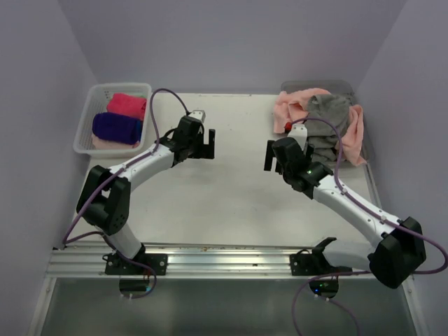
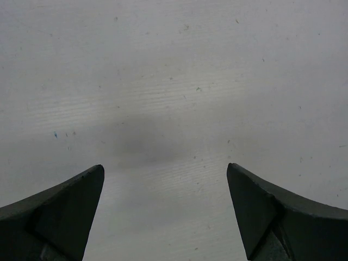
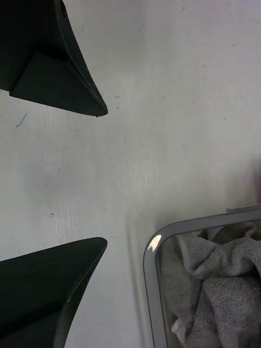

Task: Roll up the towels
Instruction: Grab a towel with the right arm

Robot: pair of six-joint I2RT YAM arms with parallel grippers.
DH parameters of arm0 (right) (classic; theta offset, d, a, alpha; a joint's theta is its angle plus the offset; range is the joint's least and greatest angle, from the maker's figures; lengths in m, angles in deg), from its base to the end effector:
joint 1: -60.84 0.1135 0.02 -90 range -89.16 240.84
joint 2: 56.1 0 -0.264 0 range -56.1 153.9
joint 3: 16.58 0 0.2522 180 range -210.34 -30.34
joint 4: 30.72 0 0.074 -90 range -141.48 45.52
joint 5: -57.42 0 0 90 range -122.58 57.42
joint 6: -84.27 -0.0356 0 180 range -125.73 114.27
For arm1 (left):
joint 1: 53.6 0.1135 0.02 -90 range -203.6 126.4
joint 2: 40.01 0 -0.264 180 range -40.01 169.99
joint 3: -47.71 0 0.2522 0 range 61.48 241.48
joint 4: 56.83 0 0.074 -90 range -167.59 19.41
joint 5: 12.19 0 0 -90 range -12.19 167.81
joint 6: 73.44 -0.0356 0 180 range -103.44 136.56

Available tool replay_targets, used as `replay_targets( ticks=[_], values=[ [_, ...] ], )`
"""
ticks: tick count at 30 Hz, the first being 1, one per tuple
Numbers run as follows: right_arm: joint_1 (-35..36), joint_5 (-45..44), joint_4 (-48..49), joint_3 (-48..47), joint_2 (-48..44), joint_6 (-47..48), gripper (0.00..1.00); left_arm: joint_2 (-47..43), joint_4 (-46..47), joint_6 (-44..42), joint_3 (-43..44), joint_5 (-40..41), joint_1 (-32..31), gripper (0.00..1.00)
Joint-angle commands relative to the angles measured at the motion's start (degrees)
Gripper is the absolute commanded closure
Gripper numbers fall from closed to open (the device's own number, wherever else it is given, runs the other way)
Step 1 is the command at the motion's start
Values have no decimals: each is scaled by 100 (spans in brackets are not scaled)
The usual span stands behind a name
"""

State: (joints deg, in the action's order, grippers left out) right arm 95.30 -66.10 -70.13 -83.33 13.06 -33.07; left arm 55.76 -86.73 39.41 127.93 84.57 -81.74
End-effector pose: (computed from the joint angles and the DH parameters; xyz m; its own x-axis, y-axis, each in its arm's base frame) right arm 0.2216 0.1283 0.2805 -0.5492 0.0875 -0.8311 0.1349 0.9907 0.0152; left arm 0.3249 -0.1690 0.2306 -0.7327 -0.0454 -0.6791 0.1205 0.9734 -0.1951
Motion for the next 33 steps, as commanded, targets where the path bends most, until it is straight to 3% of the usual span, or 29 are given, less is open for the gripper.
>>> replay_targets(
  ticks=[1,7,15,18,24,28,33],
  values=[
    [0,-85,200,87,-271,9,2,-234,15,-176,227,0,28,0],
    [0,-348,157,237,-474,61,1,-260,50,-167,184,-9,37,0],
    [-228,-1140,-660,-307,-246,141,1,-155,85,-167,192,-402,37,0],
    [-939,-492,-871,-642,-281,18,1,-41,24,-246,306,-850,28,0],
    [-2328,336,-670,-1212,-88,-27,1,-172,-12,-439,228,-835,28,0],
    [-3075,1248,-494,-1914,885,-193,1,-251,-12,-396,254,-922,28,1],
    [-3393,1690,-309,-2584,1906,-378,2,-295,6,-290,297,-1089,28,0]
  ],
)
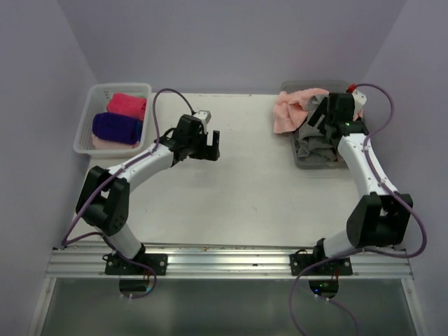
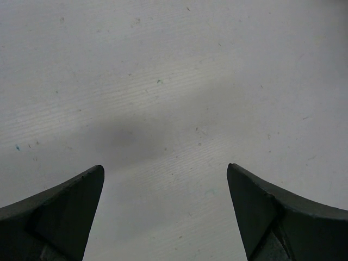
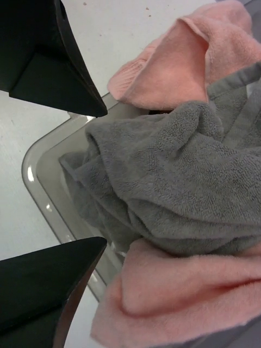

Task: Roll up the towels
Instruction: Grab a towel with the right arm

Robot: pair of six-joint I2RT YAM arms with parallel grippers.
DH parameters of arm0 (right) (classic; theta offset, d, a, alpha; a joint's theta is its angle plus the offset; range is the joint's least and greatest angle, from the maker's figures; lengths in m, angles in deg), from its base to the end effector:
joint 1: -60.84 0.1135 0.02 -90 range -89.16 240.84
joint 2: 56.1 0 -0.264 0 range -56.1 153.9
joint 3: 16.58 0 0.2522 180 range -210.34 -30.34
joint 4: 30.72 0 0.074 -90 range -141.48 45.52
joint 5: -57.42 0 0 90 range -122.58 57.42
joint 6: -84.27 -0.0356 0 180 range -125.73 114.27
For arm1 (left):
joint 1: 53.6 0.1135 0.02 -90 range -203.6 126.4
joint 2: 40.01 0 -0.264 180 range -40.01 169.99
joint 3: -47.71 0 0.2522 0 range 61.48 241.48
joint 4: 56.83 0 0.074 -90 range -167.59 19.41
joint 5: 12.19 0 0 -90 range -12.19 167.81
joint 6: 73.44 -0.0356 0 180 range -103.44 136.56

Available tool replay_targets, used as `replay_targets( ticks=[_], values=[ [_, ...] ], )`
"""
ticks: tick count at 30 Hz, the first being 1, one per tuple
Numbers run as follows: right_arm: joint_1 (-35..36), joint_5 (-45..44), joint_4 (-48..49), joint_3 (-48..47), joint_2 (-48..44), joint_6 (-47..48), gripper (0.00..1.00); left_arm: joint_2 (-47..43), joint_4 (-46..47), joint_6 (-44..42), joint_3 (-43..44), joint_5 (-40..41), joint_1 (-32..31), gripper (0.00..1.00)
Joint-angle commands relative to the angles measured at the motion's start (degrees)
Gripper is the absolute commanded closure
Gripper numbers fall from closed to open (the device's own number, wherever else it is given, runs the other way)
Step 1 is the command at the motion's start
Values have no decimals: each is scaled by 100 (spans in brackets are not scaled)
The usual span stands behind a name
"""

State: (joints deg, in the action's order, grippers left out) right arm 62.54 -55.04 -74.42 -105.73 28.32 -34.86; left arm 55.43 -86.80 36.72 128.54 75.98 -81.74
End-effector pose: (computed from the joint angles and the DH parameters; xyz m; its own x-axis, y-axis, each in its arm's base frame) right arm 0.3290 -0.0038 0.3298 -0.4179 0.4377 -0.7961 0.5414 0.8237 0.1686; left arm 0.3232 -0.1741 0.2358 -0.7504 0.0107 -0.6609 0.2480 0.9314 -0.2665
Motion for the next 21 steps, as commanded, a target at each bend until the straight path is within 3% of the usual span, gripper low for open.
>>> replay_targets(
  ticks=[1,4,5,10,21],
  values=[
    [-151,593,119,-544,678,-234,6,-236,-5,5,271,-257,28,0],
    [-152,567,6,-914,1014,-295,28,-210,-31,5,351,-275,28,0],
    [-143,567,-73,-994,1137,-304,49,-201,-32,5,360,-257,28,0],
    [-152,576,-39,-1074,1033,-278,98,-140,-76,-12,412,-178,28,0],
    [286,989,129,-1169,-443,117,100,-17,-418,-21,684,410,63,0]
  ],
)
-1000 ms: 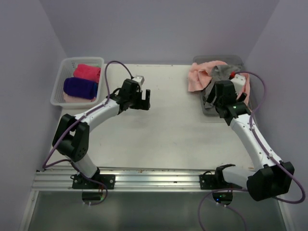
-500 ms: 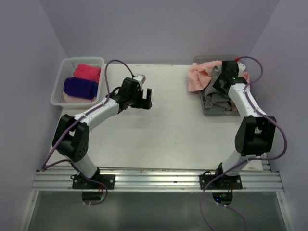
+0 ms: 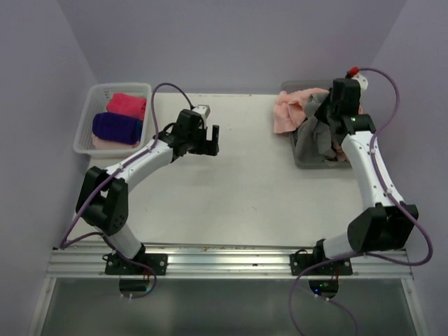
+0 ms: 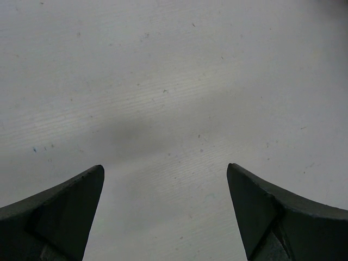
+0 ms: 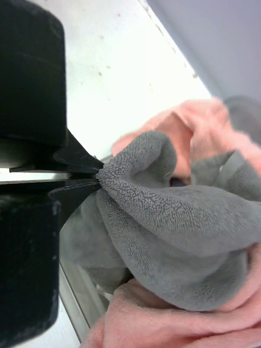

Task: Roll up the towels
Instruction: Grab a towel with the right arm, then move the towel to the center of the board

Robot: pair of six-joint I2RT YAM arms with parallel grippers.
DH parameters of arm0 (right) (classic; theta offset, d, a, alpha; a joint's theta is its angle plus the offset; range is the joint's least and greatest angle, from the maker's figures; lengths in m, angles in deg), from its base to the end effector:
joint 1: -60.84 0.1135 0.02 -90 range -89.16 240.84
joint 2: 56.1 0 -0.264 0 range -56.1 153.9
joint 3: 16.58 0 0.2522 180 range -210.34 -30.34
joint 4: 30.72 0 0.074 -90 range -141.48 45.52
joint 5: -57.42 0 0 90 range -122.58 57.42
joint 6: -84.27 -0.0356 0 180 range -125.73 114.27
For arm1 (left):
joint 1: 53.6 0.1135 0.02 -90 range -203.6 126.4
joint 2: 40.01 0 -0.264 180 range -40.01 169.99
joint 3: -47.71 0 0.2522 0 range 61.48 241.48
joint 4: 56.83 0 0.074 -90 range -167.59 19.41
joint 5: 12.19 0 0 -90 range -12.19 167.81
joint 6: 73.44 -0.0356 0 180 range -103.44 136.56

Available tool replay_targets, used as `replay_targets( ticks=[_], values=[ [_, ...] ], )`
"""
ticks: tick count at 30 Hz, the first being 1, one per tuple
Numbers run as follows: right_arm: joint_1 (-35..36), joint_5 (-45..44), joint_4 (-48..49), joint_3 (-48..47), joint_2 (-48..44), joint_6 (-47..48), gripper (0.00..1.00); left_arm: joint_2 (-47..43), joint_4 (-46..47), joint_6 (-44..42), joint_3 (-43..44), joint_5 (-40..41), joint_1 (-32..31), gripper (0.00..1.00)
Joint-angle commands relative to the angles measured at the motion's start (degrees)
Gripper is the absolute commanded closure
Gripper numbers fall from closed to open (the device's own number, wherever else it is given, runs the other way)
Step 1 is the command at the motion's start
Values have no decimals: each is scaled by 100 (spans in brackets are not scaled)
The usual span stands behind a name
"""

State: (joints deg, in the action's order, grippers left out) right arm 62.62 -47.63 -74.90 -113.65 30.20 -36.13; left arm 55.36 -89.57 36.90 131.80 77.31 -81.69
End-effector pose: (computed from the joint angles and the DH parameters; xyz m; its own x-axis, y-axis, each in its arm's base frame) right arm 0.3413 0.0014 0.3644 -0.3802 0.4771 -0.7923 0.4395 0.8470 0.2991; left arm 0.3270 -0.1749 0.2508 -0.7404 0.0012 -0.6722 0.2336 0.9381 -0.2556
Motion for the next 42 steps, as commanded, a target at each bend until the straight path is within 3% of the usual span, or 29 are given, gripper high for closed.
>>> replay_targets(
  ticks=[1,7,14,18,21,27,29,30,31,32,34,38,42],
  values=[
    [575,239,150,-632,-780,453,100,-1,-219,-4,403,295,85,0],
    [1754,634,-114,-1853,-887,1131,100,-45,-580,233,737,155,505,0],
    [2932,1679,-53,-2278,-694,1334,100,-493,-826,427,807,23,1341,0],
    [3669,1944,53,-2120,-413,1203,100,-783,-1020,594,887,777,1500,0],
    [3995,2067,237,-1760,-149,1010,100,-1038,-950,831,825,840,1745,0],
    [4014,1822,475,-705,44,719,100,-1249,-870,928,649,841,1843,0],
    [4014,1629,327,-450,106,754,89,-1179,-809,849,570,526,1843,0],
    [4014,1576,265,-371,132,815,77,-1144,-765,832,544,411,1852,0],
    [4014,1540,142,-205,159,868,52,-1100,-721,779,465,149,1843,0],
    [4006,1523,63,-134,168,912,38,-1065,-677,735,430,76,1834,0],
    [3971,1303,-113,68,133,930,19,-969,-633,630,386,76,1720,0],
    [3541,1416,60,814,-341,684,15,-635,-764,436,569,251,1141,0],
    [3022,1540,71,1518,-790,499,20,-143,-879,366,807,-108,623,5]
  ],
)
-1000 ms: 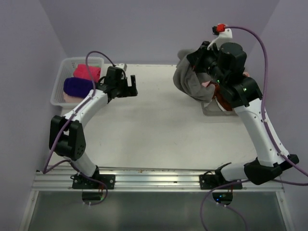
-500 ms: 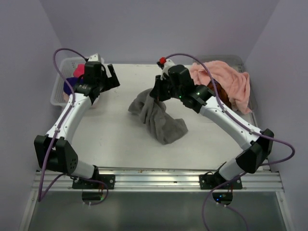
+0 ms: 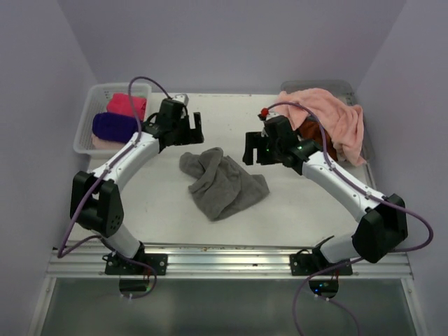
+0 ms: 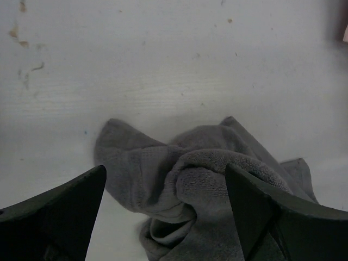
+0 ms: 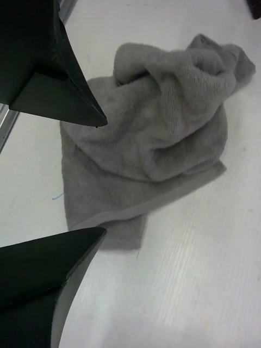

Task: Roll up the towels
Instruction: Move the towel to the center of the board, then flatten the towel

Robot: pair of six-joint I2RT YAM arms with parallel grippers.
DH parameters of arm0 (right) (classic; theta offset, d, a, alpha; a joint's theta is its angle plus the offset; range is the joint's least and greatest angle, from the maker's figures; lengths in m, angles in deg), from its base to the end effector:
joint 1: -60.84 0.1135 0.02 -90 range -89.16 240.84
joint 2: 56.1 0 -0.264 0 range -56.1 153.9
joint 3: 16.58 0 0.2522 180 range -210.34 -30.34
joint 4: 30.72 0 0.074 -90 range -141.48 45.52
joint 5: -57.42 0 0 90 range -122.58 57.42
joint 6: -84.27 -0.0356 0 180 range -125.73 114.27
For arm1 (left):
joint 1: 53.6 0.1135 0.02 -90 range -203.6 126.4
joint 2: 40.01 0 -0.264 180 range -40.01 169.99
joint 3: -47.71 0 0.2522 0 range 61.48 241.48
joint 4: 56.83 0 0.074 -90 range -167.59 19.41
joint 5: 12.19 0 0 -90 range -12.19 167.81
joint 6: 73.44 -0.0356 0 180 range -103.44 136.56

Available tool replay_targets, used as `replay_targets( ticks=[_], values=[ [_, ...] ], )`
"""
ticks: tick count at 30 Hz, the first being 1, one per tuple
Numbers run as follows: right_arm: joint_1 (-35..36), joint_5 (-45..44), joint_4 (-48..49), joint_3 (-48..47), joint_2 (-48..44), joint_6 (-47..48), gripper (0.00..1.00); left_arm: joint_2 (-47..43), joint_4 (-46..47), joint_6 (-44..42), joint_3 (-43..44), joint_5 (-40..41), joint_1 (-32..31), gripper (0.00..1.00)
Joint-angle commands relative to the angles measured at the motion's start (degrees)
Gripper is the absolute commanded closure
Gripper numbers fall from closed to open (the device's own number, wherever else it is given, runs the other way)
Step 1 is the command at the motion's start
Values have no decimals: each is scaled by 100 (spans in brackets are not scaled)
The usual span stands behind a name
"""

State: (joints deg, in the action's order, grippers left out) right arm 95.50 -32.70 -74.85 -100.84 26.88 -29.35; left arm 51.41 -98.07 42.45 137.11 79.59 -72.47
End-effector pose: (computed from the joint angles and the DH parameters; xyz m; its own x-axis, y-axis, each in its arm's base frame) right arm 0.2634 0.1821 0.3066 -0.7399 -0.0244 -0.6723 -0.2958 0.9094 0.2924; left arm 0.3395 -0.1149 0.2934 -0.7152 -0.2168 -0.6645 -0.0116 0.9542 -0.2988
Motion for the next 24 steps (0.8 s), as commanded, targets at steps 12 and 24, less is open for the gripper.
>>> replay_targets(
  ticks=[12,24],
  values=[
    [128,531,154,1530,-740,-723,16,684,524,-76,4,-1951,-591,19],
    [832,1189,1269,1618,86,-1417,14,1001,227,-251,285,-2148,-679,100]
  ],
)
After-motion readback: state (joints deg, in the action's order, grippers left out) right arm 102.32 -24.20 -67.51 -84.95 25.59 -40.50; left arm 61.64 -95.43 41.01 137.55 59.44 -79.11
